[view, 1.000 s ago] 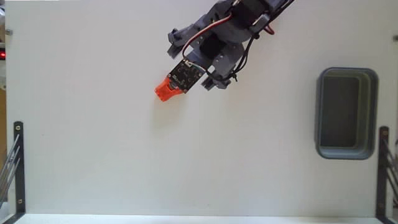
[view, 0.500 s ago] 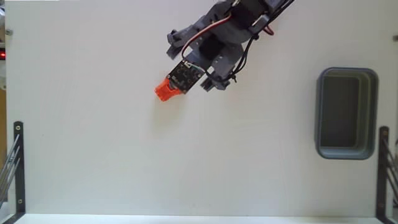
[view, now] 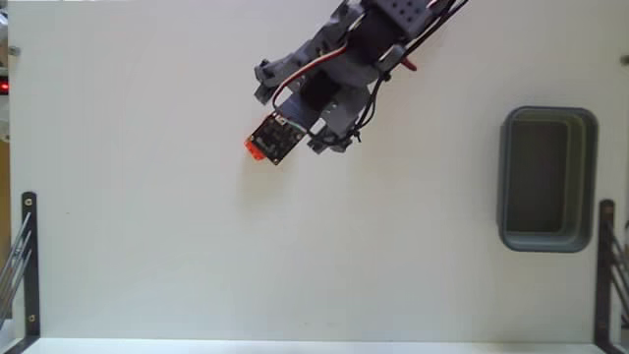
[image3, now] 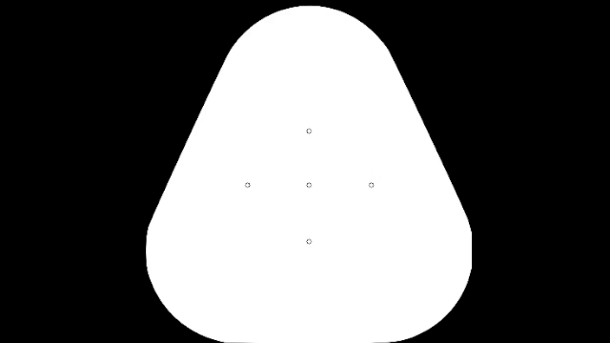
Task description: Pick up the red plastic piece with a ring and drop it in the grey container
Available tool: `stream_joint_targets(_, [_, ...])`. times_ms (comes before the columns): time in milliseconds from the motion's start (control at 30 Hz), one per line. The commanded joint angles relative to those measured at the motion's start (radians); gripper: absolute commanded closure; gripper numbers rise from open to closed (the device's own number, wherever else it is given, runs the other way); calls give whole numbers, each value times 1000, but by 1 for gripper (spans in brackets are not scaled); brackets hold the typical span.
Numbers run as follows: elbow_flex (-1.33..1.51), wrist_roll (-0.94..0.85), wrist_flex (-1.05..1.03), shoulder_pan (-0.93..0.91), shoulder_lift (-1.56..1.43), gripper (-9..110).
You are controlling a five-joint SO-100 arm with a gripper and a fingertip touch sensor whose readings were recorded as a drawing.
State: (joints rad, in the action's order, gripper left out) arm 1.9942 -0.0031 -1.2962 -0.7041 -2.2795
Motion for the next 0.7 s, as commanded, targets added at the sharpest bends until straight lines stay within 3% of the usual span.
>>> stream_joint_targets(0, [-36, 3, 30, -18, 5, -9])
stream_joint_targets(667, [-87, 3, 116, -18, 141, -9])
